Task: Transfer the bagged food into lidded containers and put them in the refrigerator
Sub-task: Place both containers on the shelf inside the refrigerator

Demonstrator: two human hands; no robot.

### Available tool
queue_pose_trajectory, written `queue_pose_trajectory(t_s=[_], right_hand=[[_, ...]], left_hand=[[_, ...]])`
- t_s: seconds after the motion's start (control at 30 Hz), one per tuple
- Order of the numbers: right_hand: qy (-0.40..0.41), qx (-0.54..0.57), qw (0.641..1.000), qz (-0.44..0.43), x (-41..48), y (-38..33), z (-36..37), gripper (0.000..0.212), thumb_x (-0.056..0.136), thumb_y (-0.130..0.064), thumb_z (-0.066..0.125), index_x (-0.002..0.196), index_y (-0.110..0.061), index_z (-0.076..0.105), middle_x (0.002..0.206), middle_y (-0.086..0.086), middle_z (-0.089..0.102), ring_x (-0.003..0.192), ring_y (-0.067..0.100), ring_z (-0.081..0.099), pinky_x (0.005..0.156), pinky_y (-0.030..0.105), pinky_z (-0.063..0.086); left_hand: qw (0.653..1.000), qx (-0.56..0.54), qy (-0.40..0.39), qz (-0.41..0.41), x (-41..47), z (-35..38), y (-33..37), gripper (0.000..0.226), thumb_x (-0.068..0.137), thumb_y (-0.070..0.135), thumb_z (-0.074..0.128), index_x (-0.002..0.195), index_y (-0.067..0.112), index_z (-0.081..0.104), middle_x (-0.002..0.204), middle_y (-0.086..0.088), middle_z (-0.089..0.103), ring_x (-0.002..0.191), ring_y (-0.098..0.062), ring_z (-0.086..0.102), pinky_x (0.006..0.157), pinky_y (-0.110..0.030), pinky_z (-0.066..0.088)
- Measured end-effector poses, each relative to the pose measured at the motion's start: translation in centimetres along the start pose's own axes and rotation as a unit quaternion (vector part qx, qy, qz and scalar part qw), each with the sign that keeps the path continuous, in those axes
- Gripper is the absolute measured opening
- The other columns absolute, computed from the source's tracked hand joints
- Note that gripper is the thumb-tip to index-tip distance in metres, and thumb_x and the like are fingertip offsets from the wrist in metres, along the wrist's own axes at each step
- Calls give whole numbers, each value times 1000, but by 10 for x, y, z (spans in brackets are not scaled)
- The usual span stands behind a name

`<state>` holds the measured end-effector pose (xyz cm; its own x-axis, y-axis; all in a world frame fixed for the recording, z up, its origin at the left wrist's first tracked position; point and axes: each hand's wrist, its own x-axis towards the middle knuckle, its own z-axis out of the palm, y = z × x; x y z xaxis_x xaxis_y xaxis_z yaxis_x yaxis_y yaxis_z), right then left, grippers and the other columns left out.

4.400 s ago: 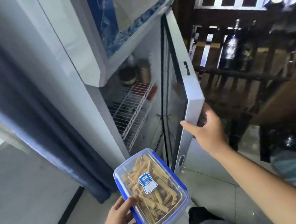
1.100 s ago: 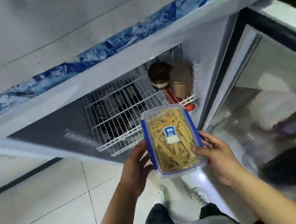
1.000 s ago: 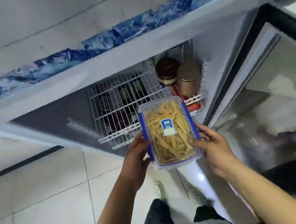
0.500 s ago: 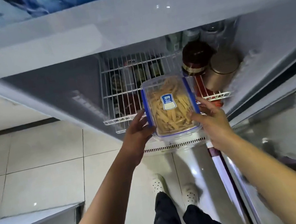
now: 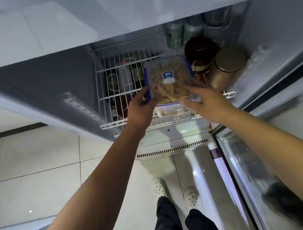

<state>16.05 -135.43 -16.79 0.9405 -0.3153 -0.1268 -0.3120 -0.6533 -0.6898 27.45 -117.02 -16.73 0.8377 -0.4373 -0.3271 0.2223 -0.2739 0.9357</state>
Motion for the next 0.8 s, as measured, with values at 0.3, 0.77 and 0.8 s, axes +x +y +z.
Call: queue_pose_trajectory(t_s=[0.3,0.77,0.8], right_hand=[[61,94,994,4,15,3,21,36,98,-20,60,135,-19,62,152,1,46,141,20,41,115,31,35],[38,-121,991,36,-20,10,53,70,94,-25,58,155,-39,25,164,-13,20,153,25,7,119,60,10],[36,-135,990,36,-21,9,51,72,94,-25,58,155,-39,23,164,-13,18,154,24,5,119,60,7]], left_hand=[[1000,2,12,28,26,15,2,47,94,8,61,136,26,51,122,5,66,112,-17,64,96,-35,53],[880,433,44,191,-12,34,-47,67,96,28,48,157,13,24,163,-16,22,151,-36,14,122,-52,18],[858,476,19,194,-18,34,-50,76,94,30,52,158,14,16,165,-15,14,152,-35,8,123,-51,13]])
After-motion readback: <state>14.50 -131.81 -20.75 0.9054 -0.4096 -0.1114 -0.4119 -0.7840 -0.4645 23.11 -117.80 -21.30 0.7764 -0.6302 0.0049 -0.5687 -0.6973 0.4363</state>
